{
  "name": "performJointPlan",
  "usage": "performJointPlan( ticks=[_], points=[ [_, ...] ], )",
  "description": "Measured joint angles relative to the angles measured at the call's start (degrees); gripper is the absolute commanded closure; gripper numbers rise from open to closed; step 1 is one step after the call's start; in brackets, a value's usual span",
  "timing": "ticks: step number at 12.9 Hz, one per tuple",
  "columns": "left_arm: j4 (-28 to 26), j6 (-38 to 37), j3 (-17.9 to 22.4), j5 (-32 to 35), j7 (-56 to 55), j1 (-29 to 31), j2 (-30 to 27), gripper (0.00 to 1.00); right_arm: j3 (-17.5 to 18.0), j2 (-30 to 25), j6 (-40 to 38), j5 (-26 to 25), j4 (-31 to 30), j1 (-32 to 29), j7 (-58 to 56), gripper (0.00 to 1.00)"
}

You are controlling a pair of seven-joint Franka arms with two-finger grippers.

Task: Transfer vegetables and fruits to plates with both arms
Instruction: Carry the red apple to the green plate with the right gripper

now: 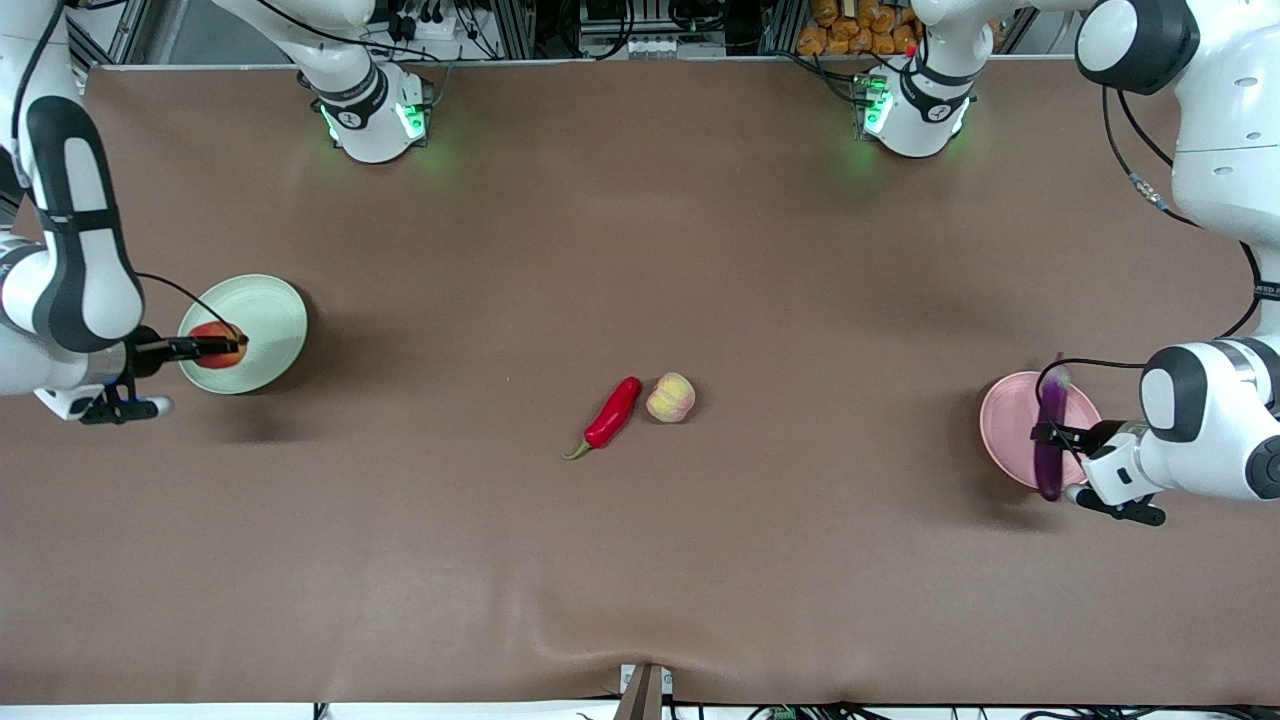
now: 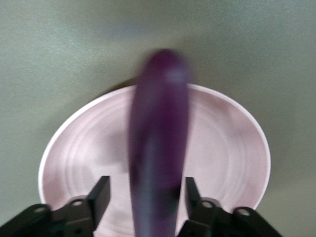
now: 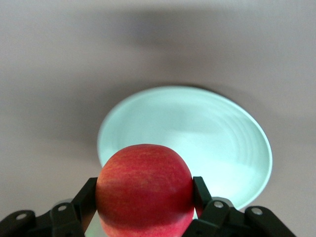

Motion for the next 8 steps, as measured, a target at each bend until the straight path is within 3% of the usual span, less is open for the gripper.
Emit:
performJointPlan(
  ticks=[4, 5, 6, 8],
  points=[
    [0.0, 0.1, -0.1, -0.3, -0.2, -0.3, 0.1, 0.00, 0.1, -0.4, 8.1, -0.1, -9.3, -6.0, -4.8, 1.00],
    [0.1, 0.1, -0.2, -0.3, -0.9, -0.3, 0.1, 0.00, 0.2, -0.4, 10.1, -0.2, -11.5, -6.7, -4.9, 0.80],
    [0.4, 0.1, -0.5, -0.3, -2.0, -0.4, 0.1, 0.00, 0.3, -0.4, 11.0, -0.2, -12.9, -6.8, -4.8, 0.03],
    [1.0, 0.1, -1.5, -0.3, -3.7, -0.7, -0.3, 0.00, 0.5, -0.7, 11.1, -0.3, -13.1, -6.8, -4.8, 0.00]
  ],
)
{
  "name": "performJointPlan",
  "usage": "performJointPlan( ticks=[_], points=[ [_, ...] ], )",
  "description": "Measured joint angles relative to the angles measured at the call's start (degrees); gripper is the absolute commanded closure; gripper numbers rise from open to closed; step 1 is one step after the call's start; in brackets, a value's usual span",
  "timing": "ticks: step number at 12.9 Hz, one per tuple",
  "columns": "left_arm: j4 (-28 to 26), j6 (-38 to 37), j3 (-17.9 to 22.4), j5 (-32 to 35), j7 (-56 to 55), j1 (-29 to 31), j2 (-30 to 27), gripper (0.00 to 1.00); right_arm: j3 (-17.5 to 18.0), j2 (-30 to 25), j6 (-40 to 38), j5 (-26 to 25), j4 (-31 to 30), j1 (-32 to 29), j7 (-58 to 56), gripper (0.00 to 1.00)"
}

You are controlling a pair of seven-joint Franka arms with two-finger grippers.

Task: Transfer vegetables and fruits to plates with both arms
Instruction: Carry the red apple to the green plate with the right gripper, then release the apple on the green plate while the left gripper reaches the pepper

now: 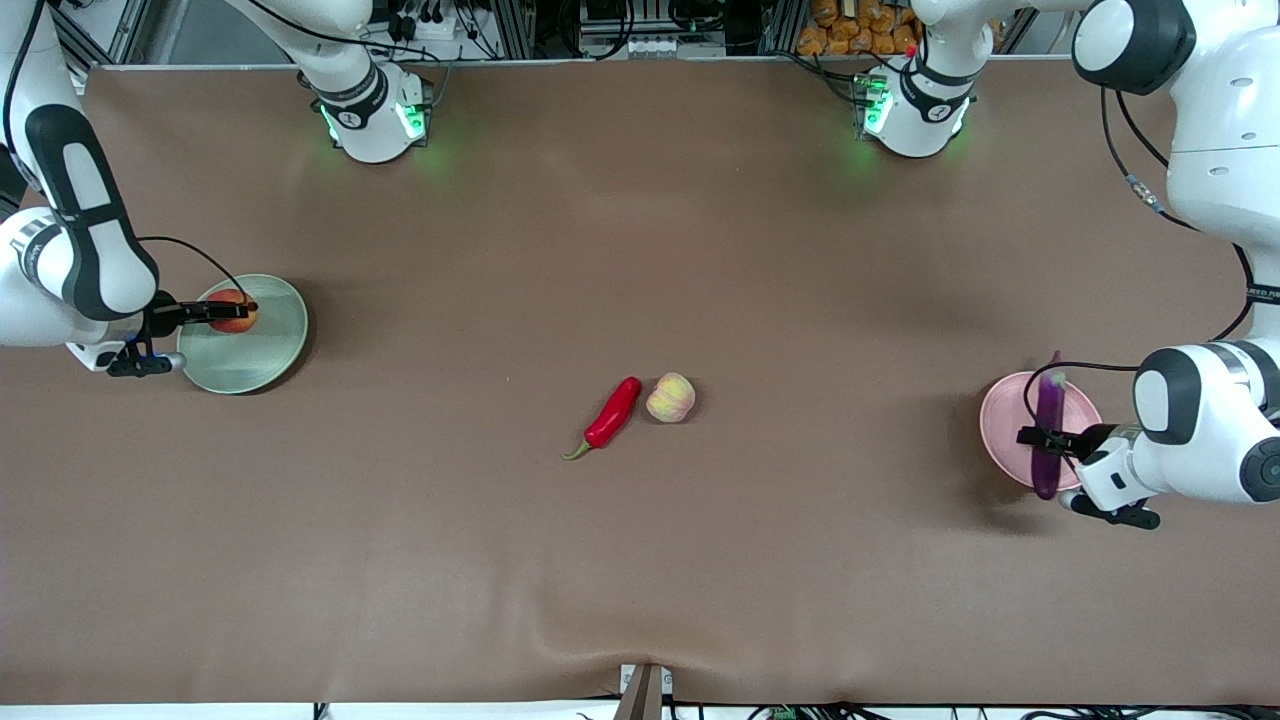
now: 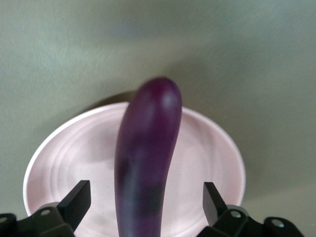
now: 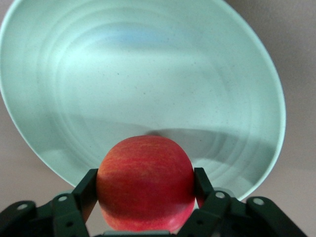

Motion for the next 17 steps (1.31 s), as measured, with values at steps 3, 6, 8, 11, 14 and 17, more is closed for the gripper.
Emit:
performJointPlan(
  ticks=[3, 6, 8, 11, 14, 17],
  points=[
    [0.3, -0.1, -2.5, 0.0, -1.8, -0.2, -2.4, 0.00, 0.1, -0.7, -0.4, 0.0, 0.5, 0.0, -0.5, 0.00],
    [0.3, -0.3, -7.2, -0.1, -3.3, -0.2, -4.8, 0.00, 0.7, -1.6, -5.2, -0.1, 6.3, 0.2, -4.0, 0.00],
    [0.3, -0.4, -12.1, -0.3, -5.5, -0.2, -5.6, 0.00, 1.4, -2.3, -10.0, -0.1, 11.9, 1.6, -4.8, 0.00],
    [0.1, -0.6, -20.0, -1.2, -6.3, -0.8, -5.7, 0.00, 1.5, -2.8, -17.0, -0.1, 20.3, 4.6, -3.2, 0.00],
    [-0.2, -0.7, -22.7, -1.3, -6.4, -5.6, -5.7, 0.00, 1.6, -3.1, -24.9, -0.1, 29.1, 7.3, 2.2, 0.00],
    [-0.3, -0.1, -22.8, -1.3, -6.1, -11.1, -5.7, 0.00, 1.6, -3.6, -37.7, -0.1, 38.2, 8.5, 7.9, 0.00]
  ],
)
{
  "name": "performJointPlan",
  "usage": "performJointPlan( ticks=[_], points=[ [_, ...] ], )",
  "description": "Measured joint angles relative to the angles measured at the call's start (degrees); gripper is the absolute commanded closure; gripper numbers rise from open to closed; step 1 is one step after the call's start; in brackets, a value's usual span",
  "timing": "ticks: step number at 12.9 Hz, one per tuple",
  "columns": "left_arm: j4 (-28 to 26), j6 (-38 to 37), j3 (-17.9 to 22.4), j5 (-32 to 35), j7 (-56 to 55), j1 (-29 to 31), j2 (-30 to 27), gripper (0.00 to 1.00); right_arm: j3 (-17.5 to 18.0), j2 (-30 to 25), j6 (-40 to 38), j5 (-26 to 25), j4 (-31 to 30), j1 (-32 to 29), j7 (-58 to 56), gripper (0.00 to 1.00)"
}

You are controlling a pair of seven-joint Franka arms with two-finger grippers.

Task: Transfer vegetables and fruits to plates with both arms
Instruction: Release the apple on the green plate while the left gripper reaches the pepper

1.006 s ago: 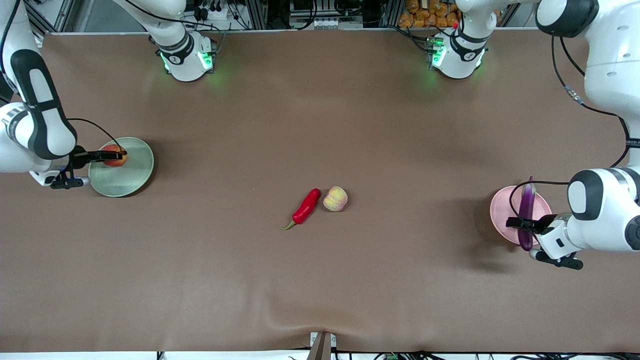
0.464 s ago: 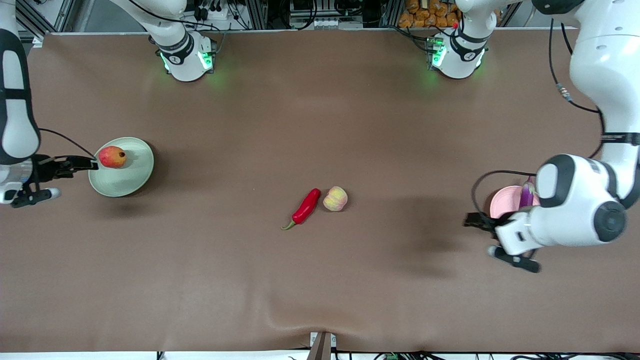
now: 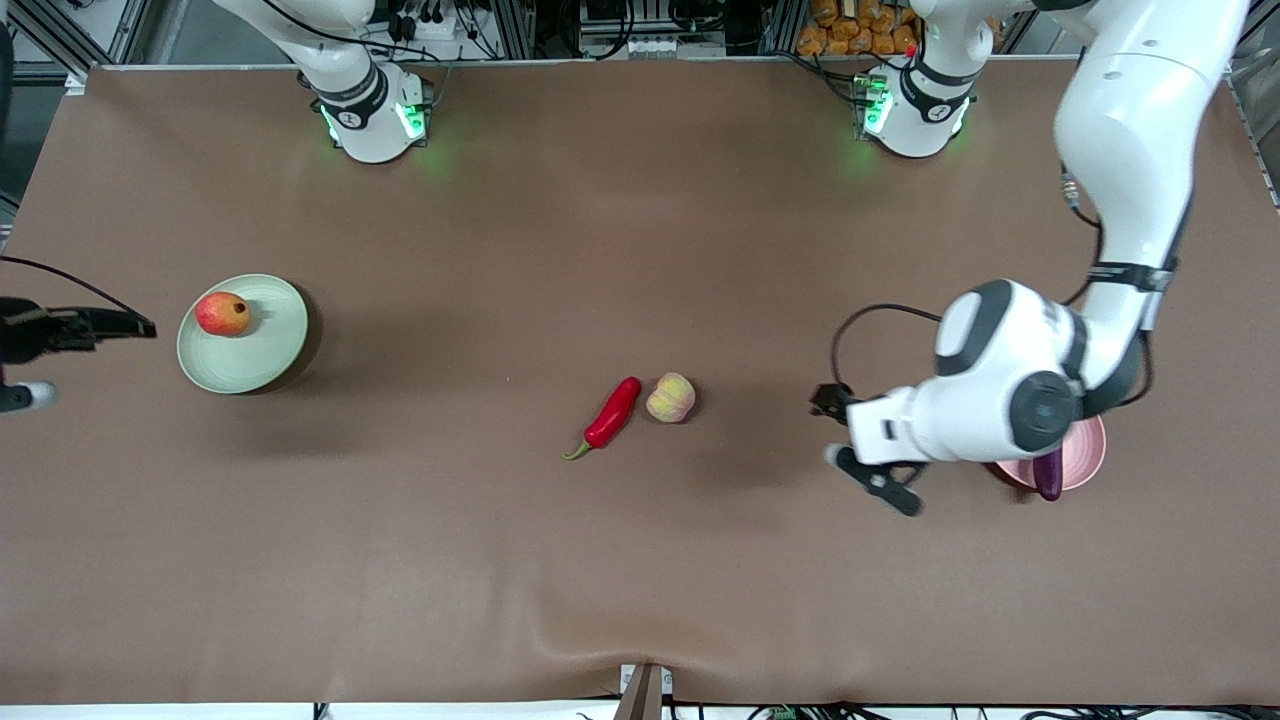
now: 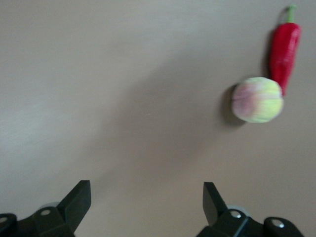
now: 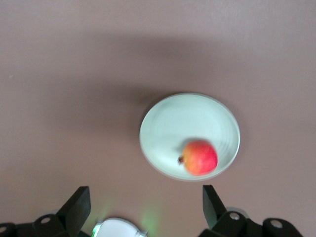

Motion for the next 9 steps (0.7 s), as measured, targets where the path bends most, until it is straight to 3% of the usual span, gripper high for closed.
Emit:
performJointPlan(
  ticks=[2, 6, 9],
  points=[
    [-0.1, 4.0, -0.2, -0.1, 0.2, -4.6, 0.1, 0.00, -0.4, -0.9, -6.1, 0.0, 3.3, -0.1, 1.2, 0.00],
    [-0.4, 12.6, 0.1, -0.1, -0.6, -13.1, 1.2, 0.00, -0.9, -7.0, -8.8, 0.1, 4.8, -0.5, 1.3, 0.00],
    [-0.8, 23.5, 0.4, -0.1, -1.0, -17.0, 3.8, 0.00, -0.5, -11.0, -10.0, 0.1, 4.7, -0.4, 1.3, 0.00]
  ],
)
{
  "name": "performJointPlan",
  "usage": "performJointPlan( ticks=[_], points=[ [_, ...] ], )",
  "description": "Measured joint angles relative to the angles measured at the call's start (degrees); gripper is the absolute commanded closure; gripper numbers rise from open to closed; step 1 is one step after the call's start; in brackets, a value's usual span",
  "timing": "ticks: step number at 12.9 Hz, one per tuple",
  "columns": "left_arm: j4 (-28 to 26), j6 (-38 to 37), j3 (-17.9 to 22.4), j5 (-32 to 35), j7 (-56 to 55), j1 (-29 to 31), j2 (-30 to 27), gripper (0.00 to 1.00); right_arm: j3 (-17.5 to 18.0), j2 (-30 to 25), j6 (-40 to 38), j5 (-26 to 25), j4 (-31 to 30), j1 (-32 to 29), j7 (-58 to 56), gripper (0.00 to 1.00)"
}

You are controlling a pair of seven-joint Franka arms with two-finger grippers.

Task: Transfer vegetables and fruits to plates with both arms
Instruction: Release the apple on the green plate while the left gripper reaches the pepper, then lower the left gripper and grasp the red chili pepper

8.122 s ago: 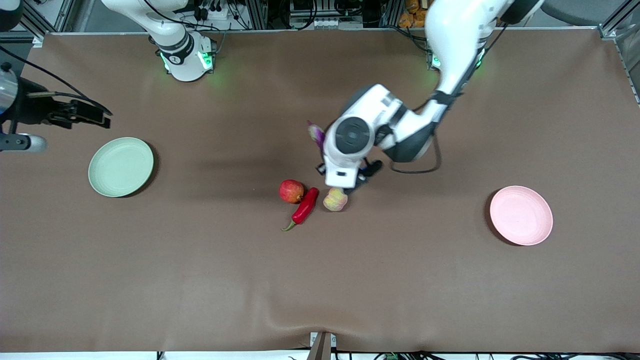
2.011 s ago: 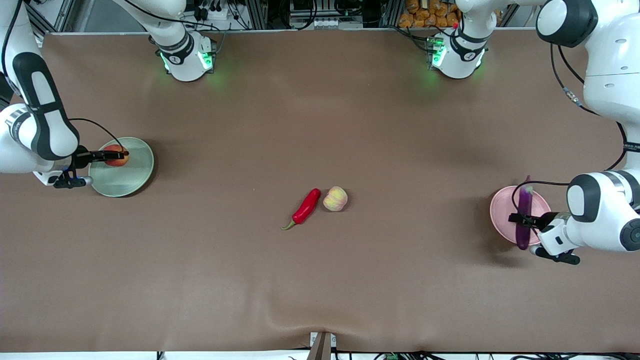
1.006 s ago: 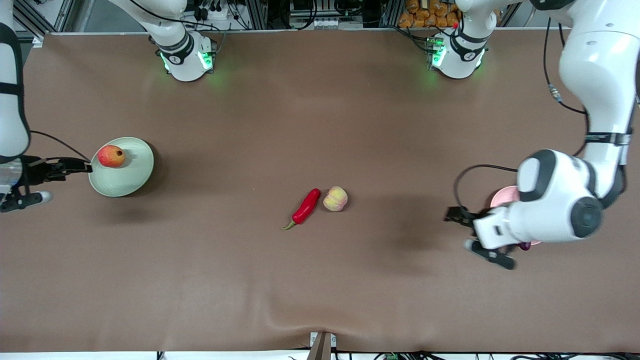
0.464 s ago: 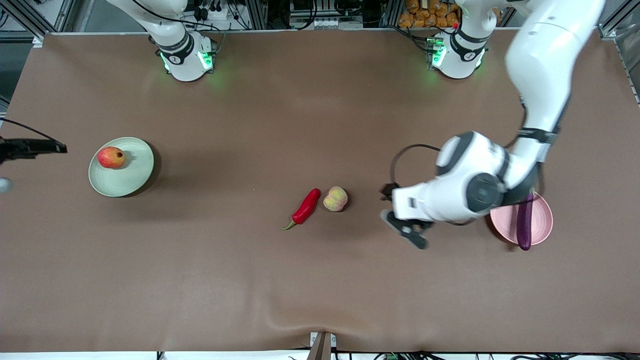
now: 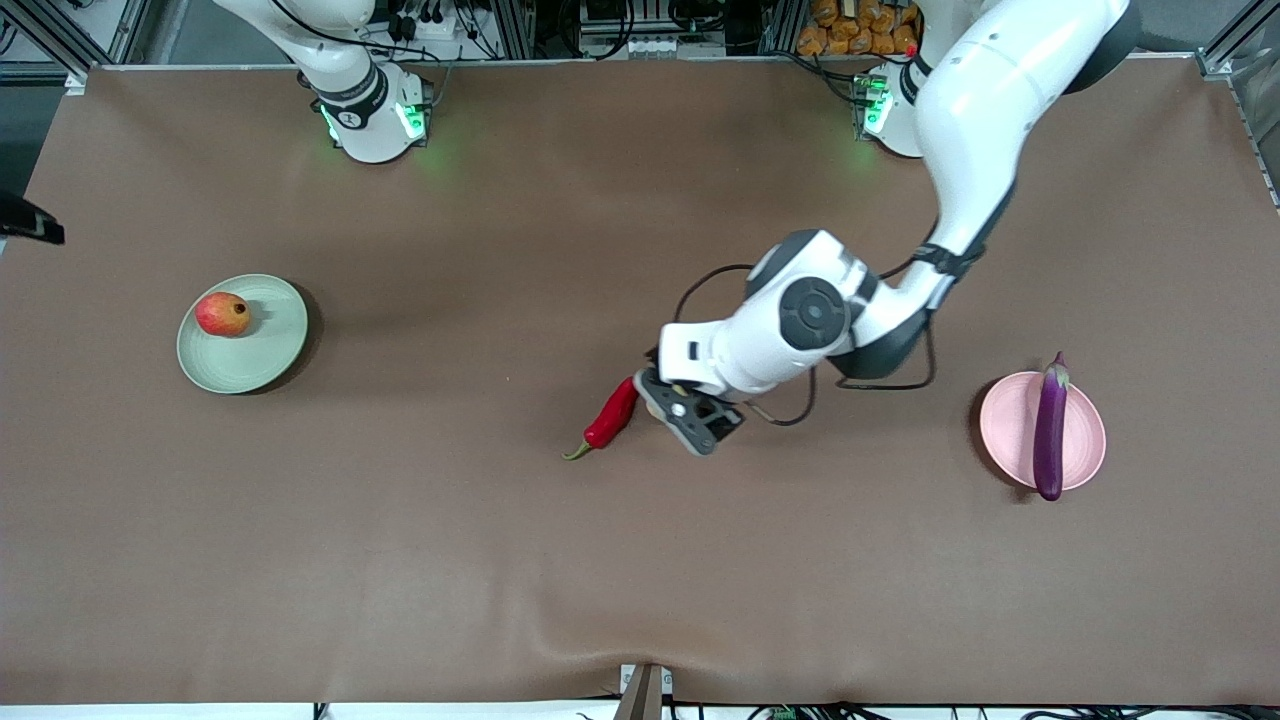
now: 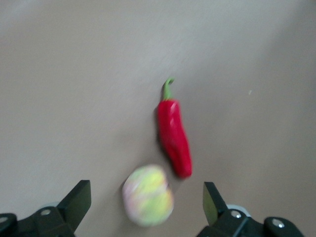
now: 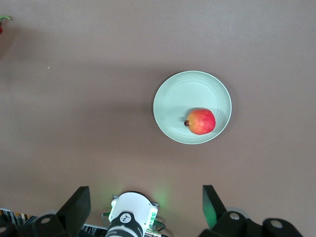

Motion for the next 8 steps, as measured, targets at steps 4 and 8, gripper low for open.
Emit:
performJointPlan(
  ticks=[4, 8],
  points=[
    [-0.3, 10.5, 4.6, 0.1, 0.0, -6.9, 3.8, 0.00, 0.2, 0.2, 0.1, 0.0, -1.0, 0.0, 0.0, 0.00],
    [-0.3, 15.5, 19.3, 0.1, -10.6, -23.0, 4.6, 0.00, 0.3, 0.4, 0.3, 0.3, -1.0, 0.1, 0.0, 0.00]
  ],
)
